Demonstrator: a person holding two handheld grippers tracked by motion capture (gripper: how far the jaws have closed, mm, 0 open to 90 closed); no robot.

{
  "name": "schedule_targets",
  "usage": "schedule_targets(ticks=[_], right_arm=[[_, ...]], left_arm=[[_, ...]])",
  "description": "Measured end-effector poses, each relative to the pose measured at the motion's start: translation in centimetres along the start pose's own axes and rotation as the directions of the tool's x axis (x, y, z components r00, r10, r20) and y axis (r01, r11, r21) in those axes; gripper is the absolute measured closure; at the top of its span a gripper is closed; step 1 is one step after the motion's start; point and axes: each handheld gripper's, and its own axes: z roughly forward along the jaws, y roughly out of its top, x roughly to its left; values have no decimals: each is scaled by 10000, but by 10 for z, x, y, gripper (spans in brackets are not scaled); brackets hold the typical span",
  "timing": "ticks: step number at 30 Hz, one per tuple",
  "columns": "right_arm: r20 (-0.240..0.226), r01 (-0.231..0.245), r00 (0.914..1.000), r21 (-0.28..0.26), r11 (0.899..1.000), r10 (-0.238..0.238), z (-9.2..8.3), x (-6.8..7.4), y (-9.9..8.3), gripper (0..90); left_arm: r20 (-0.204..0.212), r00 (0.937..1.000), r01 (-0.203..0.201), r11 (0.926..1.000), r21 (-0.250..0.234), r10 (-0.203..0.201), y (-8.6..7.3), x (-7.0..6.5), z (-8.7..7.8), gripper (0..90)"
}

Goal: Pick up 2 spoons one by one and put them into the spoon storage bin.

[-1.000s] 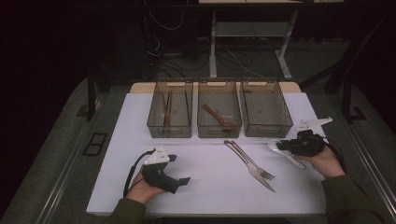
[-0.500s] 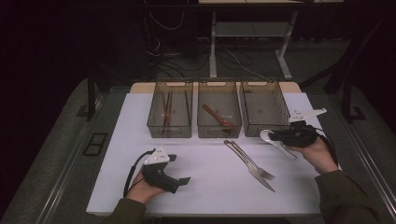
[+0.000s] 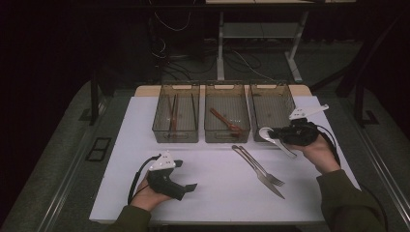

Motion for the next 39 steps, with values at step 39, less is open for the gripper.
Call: schedule_targets(ticks=[39], right_arm=[[45, 650, 9979, 198, 9977, -651, 89, 5, 103, 824]], left_arm=[[48, 10000, 6, 9999, -107, -6, 0, 0, -1, 0]])
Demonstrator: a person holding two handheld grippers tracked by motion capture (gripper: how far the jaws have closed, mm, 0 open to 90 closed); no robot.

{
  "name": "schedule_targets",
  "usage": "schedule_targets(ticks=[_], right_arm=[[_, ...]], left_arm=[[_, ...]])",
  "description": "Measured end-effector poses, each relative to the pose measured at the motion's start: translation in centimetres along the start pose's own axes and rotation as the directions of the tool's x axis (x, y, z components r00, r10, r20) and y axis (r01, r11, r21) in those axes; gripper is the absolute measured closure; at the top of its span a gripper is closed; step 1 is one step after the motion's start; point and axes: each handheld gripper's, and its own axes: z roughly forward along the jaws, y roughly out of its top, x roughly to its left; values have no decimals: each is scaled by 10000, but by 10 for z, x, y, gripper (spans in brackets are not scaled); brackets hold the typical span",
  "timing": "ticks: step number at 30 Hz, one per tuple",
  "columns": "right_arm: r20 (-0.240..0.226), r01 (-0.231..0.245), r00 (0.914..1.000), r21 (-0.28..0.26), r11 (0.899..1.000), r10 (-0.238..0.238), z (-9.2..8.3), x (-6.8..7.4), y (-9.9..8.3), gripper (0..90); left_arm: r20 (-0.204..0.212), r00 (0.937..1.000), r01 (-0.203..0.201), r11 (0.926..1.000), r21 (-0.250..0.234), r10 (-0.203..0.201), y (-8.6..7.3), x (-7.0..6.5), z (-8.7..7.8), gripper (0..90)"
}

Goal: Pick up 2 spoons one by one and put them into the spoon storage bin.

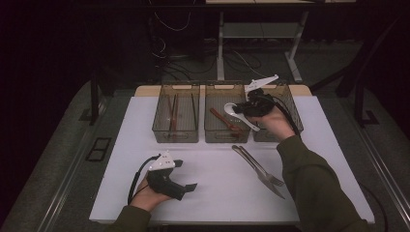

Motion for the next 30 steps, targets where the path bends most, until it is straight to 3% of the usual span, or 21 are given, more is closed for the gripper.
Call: schedule_targets(ticks=[9, 18, 25, 30], right_arm=[[143, -56, 9999, 241, 9997, 52, 30, 3, 13, 824], [76, -183, 9998, 959, 9952, 176, 55, 3, 4, 820], [-241, -532, 9982, 746, 9958, 552, 48, 1, 4, 593], [-245, -685, 9972, 598, 9959, 700, 33, 1, 4, 524]], left_arm=[[16, 10000, -49, 10000, -8, 49, 0, 0, -1, 0], [41, 10000, -34, 10000, -4, 34, 0, -1, -1, 0], [52, 10000, -20, 10000, -8, 20, 0, -1, -1, 0], [49, 10000, -47, 10000, 40, 46, 0, -1, -1, 0]])
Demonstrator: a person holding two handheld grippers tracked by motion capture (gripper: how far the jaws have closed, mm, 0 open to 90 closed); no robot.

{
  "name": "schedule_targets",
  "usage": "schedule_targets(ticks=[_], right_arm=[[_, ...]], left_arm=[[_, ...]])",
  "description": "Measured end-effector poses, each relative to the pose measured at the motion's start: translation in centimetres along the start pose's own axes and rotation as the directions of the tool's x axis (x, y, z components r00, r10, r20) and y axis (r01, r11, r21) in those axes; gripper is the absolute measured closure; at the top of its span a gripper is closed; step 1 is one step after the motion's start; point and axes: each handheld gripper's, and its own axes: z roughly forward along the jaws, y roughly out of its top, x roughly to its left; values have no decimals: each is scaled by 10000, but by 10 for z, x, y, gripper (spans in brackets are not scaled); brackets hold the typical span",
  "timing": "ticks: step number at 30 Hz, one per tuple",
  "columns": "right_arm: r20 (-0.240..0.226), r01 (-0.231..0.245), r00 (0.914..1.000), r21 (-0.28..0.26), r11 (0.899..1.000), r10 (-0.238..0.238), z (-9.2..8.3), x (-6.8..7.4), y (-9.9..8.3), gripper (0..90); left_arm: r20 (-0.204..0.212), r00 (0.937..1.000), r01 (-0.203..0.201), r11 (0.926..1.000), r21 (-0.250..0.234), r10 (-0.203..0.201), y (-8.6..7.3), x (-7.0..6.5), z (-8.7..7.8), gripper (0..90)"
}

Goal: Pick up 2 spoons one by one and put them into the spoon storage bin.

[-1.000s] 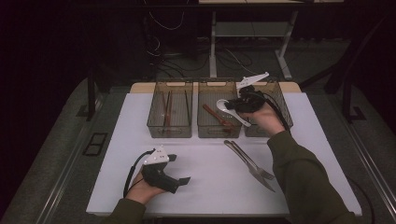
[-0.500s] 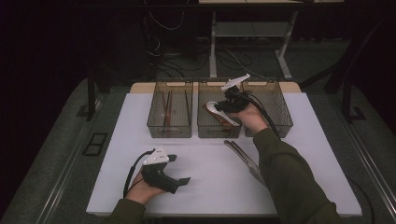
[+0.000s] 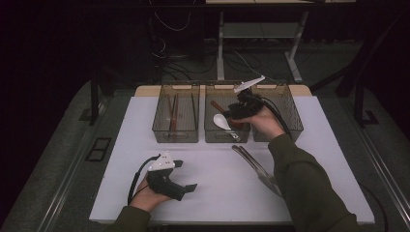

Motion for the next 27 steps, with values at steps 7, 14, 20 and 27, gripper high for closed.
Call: schedule_targets(ticks=[7, 14, 20, 27], right_arm=[[-25, -96, 10000, -221, 9997, 96, -23, 4, -6, 517], [-21, -91, 10000, -273, 9996, 91, -43, 10, -16, 525], [-91, -60, 9999, -437, 9990, 56, -58, 15, -31, 531], [-398, -639, 9973, -394, 9972, 623, -72, 18, -50, 543]], left_arm=[[-8, 10000, 47, 10000, -10, -47, 0, 0, 0, 0], [-19, 10000, 48, 10000, 5, -48, 0, 0, 0, 0], [-39, 10000, 52, 10000, 9, -52, -1, 0, 0, 0], [-68, 10000, 57, 10000, 37, -57, -1, 0, 1, 0]])
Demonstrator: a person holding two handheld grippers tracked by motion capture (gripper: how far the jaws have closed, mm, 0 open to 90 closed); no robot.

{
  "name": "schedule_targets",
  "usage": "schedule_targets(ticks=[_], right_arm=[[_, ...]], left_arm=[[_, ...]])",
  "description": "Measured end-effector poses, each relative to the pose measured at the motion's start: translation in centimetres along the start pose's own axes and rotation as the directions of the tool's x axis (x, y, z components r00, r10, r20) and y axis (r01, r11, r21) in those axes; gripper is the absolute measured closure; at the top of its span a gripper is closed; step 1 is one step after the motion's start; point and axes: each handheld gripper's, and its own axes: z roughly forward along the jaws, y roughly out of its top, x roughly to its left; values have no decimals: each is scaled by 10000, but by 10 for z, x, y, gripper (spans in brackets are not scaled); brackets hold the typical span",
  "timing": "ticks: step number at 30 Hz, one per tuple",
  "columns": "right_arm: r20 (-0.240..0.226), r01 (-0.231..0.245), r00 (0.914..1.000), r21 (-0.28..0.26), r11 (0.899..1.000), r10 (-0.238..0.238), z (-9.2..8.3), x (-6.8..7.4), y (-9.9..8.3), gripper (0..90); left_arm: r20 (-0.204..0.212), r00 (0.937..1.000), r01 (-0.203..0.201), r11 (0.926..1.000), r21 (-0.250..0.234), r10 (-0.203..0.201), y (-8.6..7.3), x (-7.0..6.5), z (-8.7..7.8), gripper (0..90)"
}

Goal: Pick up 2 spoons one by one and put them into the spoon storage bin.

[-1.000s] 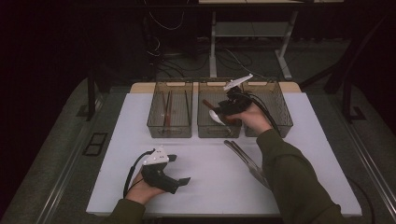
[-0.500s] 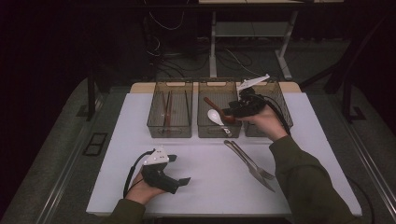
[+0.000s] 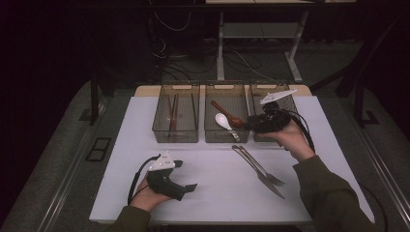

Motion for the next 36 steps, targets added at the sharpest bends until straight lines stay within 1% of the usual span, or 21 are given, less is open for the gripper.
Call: schedule_targets(ticks=[1, 4, 5, 8, 12, 15, 17, 20, 23, 29, 30, 33, 36], right_arm=[[-74, -32, 10000, -56, 10000, 32, -2, 0, -3, 542], [-106, -44, 9999, -160, 9999, 43, -7, 1, -13, 528], [-89, 18, 10000, -204, 9998, -19, -8, 1, -16, 523], [-33, -43, 10000, -259, 9997, 43, -13, 1, -26, 516], [46, -165, 9999, -116, 9998, 166, -19, 1, -39, 516], [196, -127, 9997, 79, 9999, 126, -23, 0, -48, 519], [235, -211, 9995, 88, 9997, 208, -26, 0, -54, 521], [256, -272, 9993, 259, 9993, 266, -29, 0, -61, 538], [398, -266, 9989, 537, 9982, 245, -32, 1, -66, 557], [468, -345, 9984, 891, 9954, 304, -38, 4, -70, 573], [515, -276, 9984, 911, 9955, 230, -39, 4, -70, 575], [611, -399, 9976, 1153, 9925, 330, -39, 6, -72, 594], [686, -419, 9972, 1569, 9867, 314, -38, 7, -74, 616]], left_arm=[[0, 10000, 5, 10000, 3, -5, 0, 0, 0, 0], [-8, 10000, 29, 10000, -2, -29, 0, 0, 0, 0], [-16, 10000, 19, 10000, 6, -19, 0, 0, 0, 0], [-11, 10000, 24, 10000, -3, -24, 0, 0, 0, 0], [-12, 10000, 34, 10000, 1, -34, 0, 0, 0, 0], [-16, 10000, 5, 10000, 36, -5, 0, 0, 0, 0], [-25, 10000, 31, 10000, 1, -31, 0, -1, 0, 0], [-26, 10000, 28, 10000, -13, -28, 0, 0, 0, 0], [-6, 10000, -10, 10000, -5, 10, 0, -1, 1, 0], [-17, 10000, -18, 10000, 24, 18, 0, -1, -1, 0], [-23, 10000, -23, 10000, 21, 23, 0, -1, -1, 0], [-33, 10000, -13, 10000, 30, 13, 0, -1, -1, 0], [-43, 10000, 3, 10000, 6, -3, 0, -2, -1, 0]])
